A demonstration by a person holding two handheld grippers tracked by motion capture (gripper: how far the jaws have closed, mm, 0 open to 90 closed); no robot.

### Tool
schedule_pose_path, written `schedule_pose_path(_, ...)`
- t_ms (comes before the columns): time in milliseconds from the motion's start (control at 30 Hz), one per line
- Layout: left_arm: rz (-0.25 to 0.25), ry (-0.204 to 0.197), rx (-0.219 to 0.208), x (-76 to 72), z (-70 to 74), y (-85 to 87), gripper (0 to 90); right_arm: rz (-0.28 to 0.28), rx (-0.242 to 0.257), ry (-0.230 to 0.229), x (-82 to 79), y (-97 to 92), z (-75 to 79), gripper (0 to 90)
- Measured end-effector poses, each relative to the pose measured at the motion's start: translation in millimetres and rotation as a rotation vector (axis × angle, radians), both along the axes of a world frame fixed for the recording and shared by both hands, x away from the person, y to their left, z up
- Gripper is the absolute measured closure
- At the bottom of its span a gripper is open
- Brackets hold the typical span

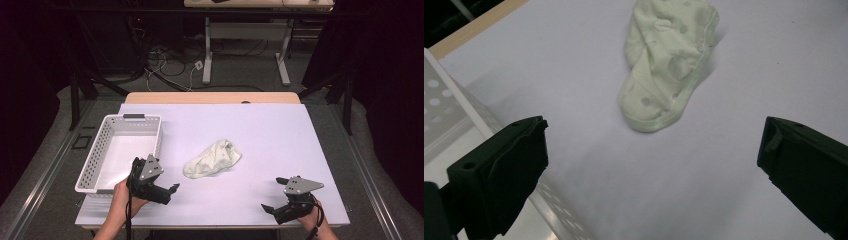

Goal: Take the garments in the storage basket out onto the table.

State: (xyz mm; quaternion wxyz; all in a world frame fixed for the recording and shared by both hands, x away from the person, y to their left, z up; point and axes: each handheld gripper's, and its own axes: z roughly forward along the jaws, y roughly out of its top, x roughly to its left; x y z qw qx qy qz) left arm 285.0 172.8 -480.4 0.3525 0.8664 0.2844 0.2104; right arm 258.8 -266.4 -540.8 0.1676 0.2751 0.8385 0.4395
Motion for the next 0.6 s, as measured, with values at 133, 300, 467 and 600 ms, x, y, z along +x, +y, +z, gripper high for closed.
schedule_pose_path(133,0.010,0.008,-0.005,-7.9,-2.8,3.5,0.0,0.000,-0.001,0.000,0.1,0.1,-0.1,0.2)
schedule_pose_path(300,0.007,0.000,-0.007,-13.5,-3.6,6.9,0.0,-0.001,-0.004,0.001,0.0,0.3,-0.2,0.2)
schedule_pose_path(467,0.005,-0.008,-0.018,-23.6,-7.8,10.9,0.0,0.001,-0.008,0.006,0.1,0.0,0.0,0.2)
schedule_pose_path(600,0.000,-0.006,-0.020,-29.2,-11.0,12.0,0.0,0.003,-0.009,0.007,0.2,0.0,-0.2,0.2)
